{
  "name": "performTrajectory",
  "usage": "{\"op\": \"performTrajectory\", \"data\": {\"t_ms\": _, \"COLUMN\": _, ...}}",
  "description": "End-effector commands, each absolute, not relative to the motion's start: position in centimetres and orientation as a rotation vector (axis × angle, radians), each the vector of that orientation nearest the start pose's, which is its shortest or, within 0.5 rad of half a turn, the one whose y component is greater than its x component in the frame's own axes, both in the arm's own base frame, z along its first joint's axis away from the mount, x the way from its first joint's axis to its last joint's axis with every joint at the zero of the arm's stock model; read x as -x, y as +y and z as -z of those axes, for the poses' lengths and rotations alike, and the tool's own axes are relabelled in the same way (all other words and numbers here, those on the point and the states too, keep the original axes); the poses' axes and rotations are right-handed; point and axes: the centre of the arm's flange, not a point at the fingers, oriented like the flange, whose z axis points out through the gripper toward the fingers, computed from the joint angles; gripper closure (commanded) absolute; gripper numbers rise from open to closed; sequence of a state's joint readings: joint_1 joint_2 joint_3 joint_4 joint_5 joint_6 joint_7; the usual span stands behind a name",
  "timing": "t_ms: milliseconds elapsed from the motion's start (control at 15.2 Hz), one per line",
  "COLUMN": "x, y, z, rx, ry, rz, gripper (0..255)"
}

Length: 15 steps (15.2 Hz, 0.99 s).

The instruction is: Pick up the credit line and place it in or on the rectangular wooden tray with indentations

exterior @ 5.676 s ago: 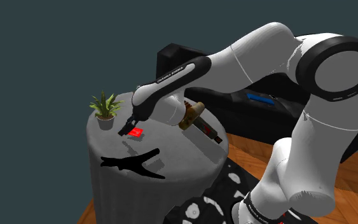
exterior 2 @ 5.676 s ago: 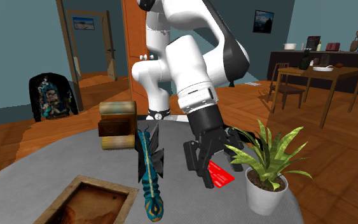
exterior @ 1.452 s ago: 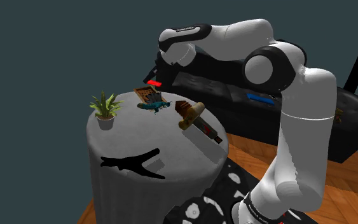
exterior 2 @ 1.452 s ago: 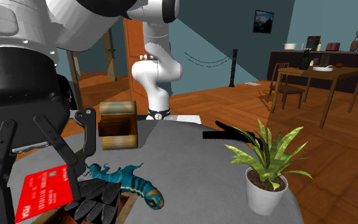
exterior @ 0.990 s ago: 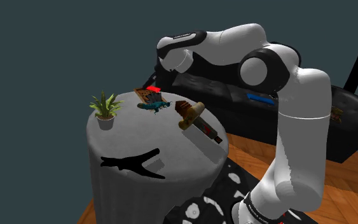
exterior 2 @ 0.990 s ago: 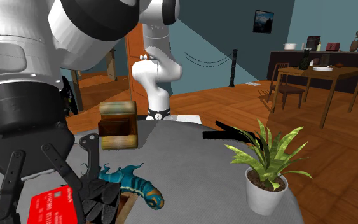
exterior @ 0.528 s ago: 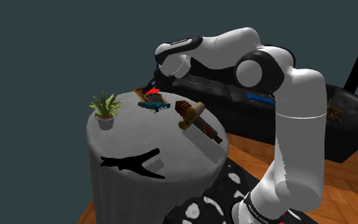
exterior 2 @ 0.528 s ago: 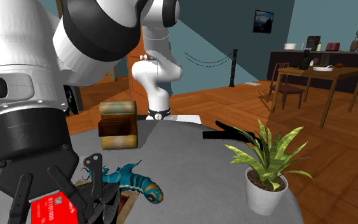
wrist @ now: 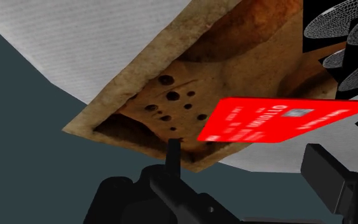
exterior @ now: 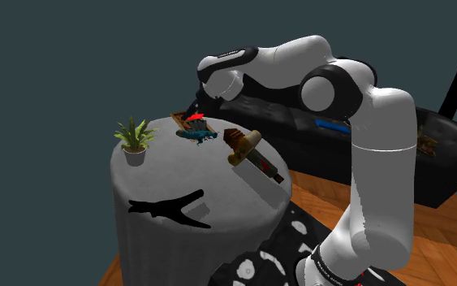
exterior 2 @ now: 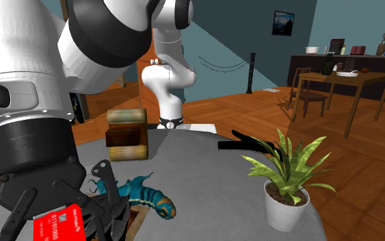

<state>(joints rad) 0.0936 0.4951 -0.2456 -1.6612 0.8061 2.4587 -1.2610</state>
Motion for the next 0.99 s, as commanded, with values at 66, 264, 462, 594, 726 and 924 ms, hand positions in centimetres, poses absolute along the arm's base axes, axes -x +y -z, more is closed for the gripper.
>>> {"op": "performTrajectory", "data": {"t_ms": 66, "x": -69.9, "y": -8.4, "z": -36.1, "rx": 2.732, "ry": -0.85, "rz": 0.822, "gripper": 0}}
{"op": "performTrajectory", "data": {"t_ms": 264, "x": -69.3, "y": -8.8, "z": -37.2, "rx": 2.732, "ry": -0.85, "rz": 0.822, "gripper": 0}}
{"op": "performTrajectory", "data": {"t_ms": 462, "x": -67.6, "y": -9.9, "z": -40.3, "rx": 2.732, "ry": -0.85, "rz": 0.822, "gripper": 0}}
{"op": "performTrajectory", "data": {"t_ms": 594, "x": -67.6, "y": -9.9, "z": -40.3, "rx": 2.732, "ry": -0.85, "rz": 0.822, "gripper": 0}}
{"op": "performTrajectory", "data": {"t_ms": 726, "x": -67.6, "y": -9.9, "z": -40.3, "rx": 2.732, "ry": -0.85, "rz": 0.822, "gripper": 0}}
{"op": "performTrajectory", "data": {"t_ms": 924, "x": -67.6, "y": -9.9, "z": -40.3, "rx": 2.732, "ry": -0.85, "rz": 0.822, "gripper": 0}}
